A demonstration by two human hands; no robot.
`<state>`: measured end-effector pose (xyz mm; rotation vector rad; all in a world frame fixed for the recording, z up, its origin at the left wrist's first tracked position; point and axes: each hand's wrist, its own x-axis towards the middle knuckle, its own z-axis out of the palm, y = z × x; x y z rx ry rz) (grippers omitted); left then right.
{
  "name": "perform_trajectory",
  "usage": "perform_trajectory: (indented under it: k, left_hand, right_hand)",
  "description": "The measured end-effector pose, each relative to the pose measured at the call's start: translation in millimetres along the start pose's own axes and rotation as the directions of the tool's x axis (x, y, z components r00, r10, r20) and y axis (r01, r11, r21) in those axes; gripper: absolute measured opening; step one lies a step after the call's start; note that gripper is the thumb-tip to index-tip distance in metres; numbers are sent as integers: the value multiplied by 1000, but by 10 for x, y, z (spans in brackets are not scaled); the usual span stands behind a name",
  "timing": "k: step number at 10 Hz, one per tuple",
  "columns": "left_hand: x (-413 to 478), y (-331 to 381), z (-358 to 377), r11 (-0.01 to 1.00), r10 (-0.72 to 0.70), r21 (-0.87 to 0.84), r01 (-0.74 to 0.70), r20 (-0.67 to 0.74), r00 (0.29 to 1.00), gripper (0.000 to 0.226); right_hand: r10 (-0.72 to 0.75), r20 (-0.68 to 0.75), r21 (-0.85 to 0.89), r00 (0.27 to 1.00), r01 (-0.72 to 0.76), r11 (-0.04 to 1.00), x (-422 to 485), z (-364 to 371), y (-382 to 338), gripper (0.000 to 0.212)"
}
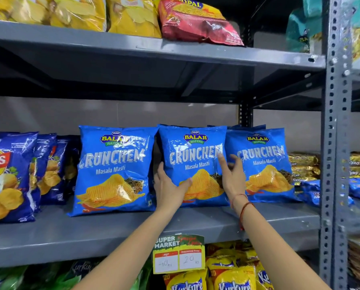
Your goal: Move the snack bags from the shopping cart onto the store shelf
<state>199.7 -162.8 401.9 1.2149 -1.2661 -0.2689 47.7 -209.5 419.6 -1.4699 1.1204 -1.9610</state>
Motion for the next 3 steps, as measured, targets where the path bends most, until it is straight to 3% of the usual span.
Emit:
perform_trajectory:
  k: [2,3]
  left_hand:
    - [-188,117,-177,957,282,89,-277,-62,957,84]
    - [-97,192,-347,868,450,262,-422,-57,891,81]
  right_hand:
    - [-211,-107,75,972,219,973,-249,-292,-518,37]
    - [-328,-168,192,930,357,914,-395,-519,-891,20]
